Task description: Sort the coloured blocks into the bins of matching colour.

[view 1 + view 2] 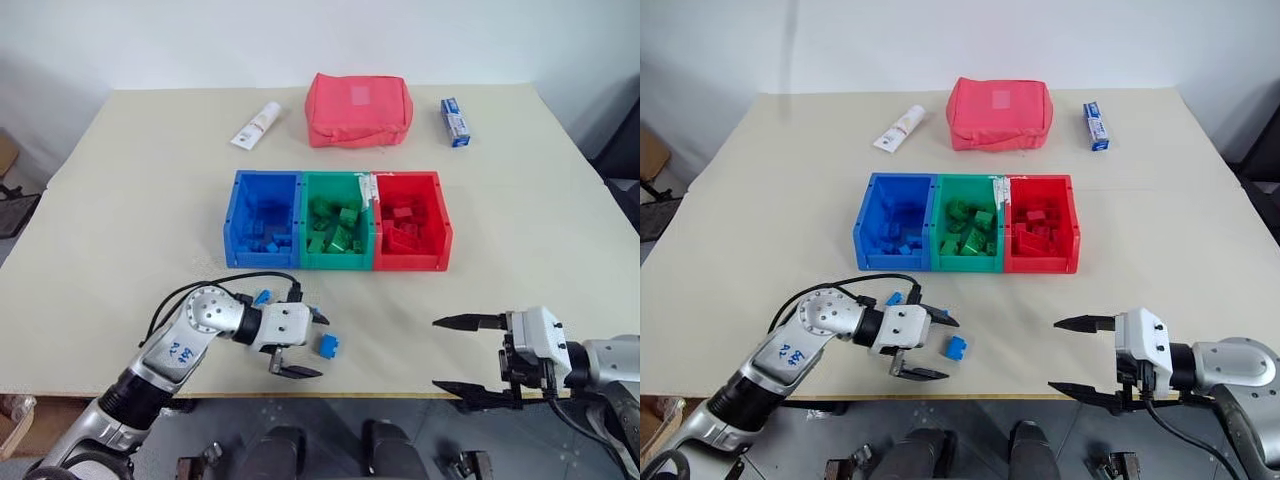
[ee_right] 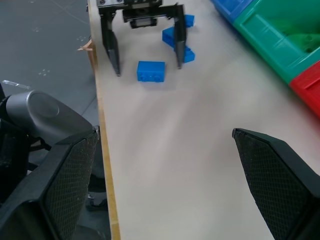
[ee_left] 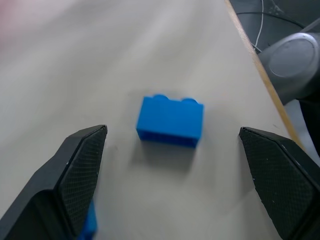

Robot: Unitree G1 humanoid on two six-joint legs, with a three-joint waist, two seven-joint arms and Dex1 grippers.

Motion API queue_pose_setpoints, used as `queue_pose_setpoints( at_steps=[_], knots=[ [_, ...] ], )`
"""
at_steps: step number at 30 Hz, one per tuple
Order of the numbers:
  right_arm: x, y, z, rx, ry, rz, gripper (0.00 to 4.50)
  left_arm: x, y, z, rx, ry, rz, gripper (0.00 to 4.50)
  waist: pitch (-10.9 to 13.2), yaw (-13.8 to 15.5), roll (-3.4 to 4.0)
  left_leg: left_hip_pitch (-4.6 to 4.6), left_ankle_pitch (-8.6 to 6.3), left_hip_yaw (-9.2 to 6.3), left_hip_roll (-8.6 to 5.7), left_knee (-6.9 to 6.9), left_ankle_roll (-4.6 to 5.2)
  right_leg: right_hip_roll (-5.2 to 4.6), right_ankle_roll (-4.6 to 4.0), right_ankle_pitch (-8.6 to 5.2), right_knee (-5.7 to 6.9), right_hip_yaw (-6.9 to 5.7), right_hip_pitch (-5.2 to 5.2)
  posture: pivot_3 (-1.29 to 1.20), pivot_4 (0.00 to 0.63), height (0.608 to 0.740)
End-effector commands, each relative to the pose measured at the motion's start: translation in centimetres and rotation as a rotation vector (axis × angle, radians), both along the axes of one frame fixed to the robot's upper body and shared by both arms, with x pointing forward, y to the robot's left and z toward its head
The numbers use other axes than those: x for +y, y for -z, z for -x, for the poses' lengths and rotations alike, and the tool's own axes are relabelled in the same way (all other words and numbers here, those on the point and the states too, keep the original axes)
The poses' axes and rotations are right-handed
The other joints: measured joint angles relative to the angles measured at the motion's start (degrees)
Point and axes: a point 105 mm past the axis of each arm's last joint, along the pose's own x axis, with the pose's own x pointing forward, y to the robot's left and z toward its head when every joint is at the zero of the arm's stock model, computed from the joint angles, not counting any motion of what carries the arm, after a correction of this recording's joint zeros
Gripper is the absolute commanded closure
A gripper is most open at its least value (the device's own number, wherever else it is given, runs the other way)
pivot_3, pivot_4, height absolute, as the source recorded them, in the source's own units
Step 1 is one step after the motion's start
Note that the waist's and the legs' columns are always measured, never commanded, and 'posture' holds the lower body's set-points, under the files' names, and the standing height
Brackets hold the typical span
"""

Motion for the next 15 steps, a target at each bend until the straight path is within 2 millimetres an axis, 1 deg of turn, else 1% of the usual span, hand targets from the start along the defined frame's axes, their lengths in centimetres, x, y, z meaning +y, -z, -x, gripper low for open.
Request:
queue_pose_setpoints(
  at_steps=[1, 4, 9, 10, 12, 14, 15],
  knots=[
    [0.4, -0.8, 0.3, -0.041, 0.002, -0.004, 0.00, 0.0, 0.8, -0.3, -0.008, -0.013, -0.033, 0.55, 0.00, 0.00, 0.00, 0.00, 0.00, 0.01, -0.01, 0.02, 0.00, 0.00, 0.01, 0.01, 0.00, 0.00, 0.02, 0.00, 0.150, 0.740],
    [0.5, -0.7, 0.3, -0.048, 0.008, -0.001, 0.00, 0.2, 1.0, -0.3, -0.007, -0.009, -0.050, 1.39, 0.00, -0.01, 0.00, 0.03, 0.00, 0.01, 0.00, 0.09, 0.01, 0.00, 0.05, 0.03, 0.00, 0.01, 0.08, 0.00, 0.150, 0.740],
    [0.5, -0.8, -0.1, -0.061, 0.014, 0.002, 0.00, 0.1, 0.9, -0.6, -0.019, -0.017, -0.037, 2.89, 0.00, -0.06, 0.00, 0.05, 0.01, 0.01, 0.00, 0.10, 0.01, 0.00, 0.07, 0.04, 0.01, 0.01, 0.10, 0.00, 0.150, 0.740],
    [0.5, -0.8, -0.2, -0.063, 0.014, 0.001, 0.00, -0.1, 0.7, -0.7, -0.024, -0.026, -0.020, 3.05, 0.00, -0.07, 0.00, 0.05, 0.01, 0.00, 0.00, 0.10, 0.01, 0.00, 0.07, 0.04, 0.01, 0.01, 0.10, 0.00, 0.150, 0.740],
    [0.6, -0.9, -0.5, -0.079, 0.014, -0.008, 0.00, -0.5, -0.3, -1.1, -0.038, -0.055, 0.052, 3.05, 0.00, -0.06, 0.00, 0.05, 0.02, 0.01, 0.00, 0.11, 0.01, 0.00, 0.07, 0.05, 0.02, 0.01, 0.10, 0.00, 0.150, 0.740],
    [0.9, -1.2, -0.7, -0.091, 0.018, -0.035, 0.00, -0.7, -1.6, -1.6, -0.038, -0.113, 0.158, 3.05, 0.01, -0.06, -0.03, 0.03, 0.02, 0.01, 0.00, 0.12, 0.01, 0.01, 0.07, 0.05, 0.02, 0.01, 0.09, 0.00, 0.150, 0.740],
    [1.2, -1.5, -1.0, -0.105, 0.025, -0.061, 0.00, -0.7, -2.7, -1.8, -0.038, -0.139, 0.232, 3.05, 0.01, -0.07, -0.02, 0.02, 0.02, 0.00, 0.00, 0.11, 0.01, 0.01, 0.08, 0.05, 0.03, 0.01, 0.07, 0.00, 0.150, 0.740]
  ],
)
